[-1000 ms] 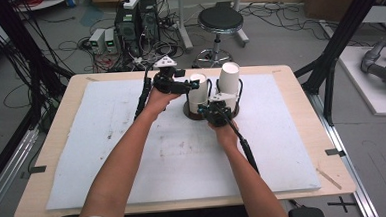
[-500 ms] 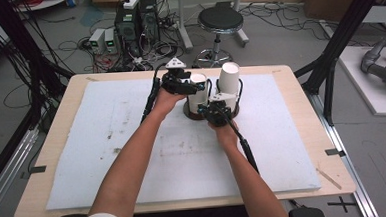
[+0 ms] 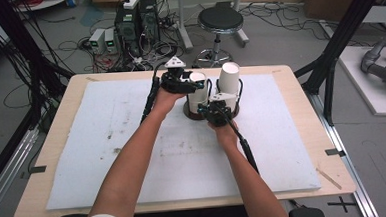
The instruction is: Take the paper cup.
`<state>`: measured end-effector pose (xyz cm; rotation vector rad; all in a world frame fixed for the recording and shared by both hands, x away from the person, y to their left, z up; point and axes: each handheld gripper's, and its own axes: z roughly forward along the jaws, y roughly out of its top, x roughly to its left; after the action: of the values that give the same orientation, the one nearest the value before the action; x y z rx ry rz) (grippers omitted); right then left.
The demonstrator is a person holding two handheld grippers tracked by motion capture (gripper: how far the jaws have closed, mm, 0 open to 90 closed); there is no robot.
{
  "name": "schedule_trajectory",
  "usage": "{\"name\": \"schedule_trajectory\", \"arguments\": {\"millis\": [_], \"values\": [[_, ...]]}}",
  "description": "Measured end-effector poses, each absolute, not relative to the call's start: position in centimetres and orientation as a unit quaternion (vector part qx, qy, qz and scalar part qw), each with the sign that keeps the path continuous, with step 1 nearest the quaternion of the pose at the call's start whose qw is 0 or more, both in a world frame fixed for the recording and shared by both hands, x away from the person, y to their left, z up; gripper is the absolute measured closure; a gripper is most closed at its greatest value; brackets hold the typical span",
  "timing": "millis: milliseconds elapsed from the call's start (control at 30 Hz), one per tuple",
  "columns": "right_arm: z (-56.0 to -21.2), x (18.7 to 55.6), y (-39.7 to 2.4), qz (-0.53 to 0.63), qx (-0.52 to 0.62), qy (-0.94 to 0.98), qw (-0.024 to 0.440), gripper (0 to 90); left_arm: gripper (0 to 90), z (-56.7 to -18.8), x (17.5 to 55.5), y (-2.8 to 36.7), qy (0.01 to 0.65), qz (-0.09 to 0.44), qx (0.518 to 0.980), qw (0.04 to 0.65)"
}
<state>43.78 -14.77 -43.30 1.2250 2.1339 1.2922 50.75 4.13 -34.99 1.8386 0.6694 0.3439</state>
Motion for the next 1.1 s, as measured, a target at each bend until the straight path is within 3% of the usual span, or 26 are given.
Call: {"name": "schedule_trajectory", "arguments": {"millis": [700, 933, 1100], "values": [[-43.1, 43.7, -15.0, 0.456, 0.427, 0.760, 0.178, 88.9, 35.5, -31.3, 49.4, 5.8, 0.267, 0.166, 0.738, 0.597], [-41.5, 42.8, -16.3, 0.472, 0.400, 0.767, 0.168, 82.3, 35.6, -29.9, 47.8, 6.9, 0.257, 0.166, 0.724, 0.618], [-40.5, 41.9, -17.5, 0.479, 0.383, 0.773, 0.163, 70.7, 35.7, -28.5, 46.6, 7.7, 0.253, 0.173, 0.707, 0.637]]}}
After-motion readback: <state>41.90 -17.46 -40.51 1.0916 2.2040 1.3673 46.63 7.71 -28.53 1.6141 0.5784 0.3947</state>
